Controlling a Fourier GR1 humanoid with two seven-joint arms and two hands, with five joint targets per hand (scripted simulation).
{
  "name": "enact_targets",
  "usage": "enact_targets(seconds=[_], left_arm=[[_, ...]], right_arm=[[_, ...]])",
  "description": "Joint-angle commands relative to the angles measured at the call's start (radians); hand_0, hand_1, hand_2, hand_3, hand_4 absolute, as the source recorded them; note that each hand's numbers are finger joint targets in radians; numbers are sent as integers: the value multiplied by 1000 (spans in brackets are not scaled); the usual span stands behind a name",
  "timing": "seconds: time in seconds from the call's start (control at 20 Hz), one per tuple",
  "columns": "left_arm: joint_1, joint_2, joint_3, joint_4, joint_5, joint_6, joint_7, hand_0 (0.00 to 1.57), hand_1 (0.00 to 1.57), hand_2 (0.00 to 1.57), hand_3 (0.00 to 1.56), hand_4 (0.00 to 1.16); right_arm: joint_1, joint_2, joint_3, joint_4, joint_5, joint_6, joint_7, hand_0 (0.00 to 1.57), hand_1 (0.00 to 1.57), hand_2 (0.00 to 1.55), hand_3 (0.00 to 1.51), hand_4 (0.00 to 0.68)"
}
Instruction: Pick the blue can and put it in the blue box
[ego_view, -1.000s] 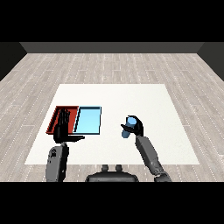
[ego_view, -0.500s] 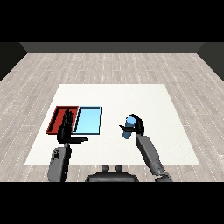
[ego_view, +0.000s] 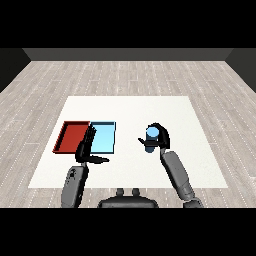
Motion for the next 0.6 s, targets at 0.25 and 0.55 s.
enact_targets(seconds=[0.25, 0.55], left_arm=[[-36, -21, -91, 60, -37, 65, 37, 0, 0, 0, 0, 0], [-81, -21, -158, 132, 26, 80, 20, 0, 0, 0, 0, 0]], right_arm=[[-15, 40, 19, -128, 123, -18, 94, 1421, 1421, 1445, 1405, 616], [-56, 54, 17, -131, 167, -5, 131, 1428, 1428, 1450, 1401, 616]])
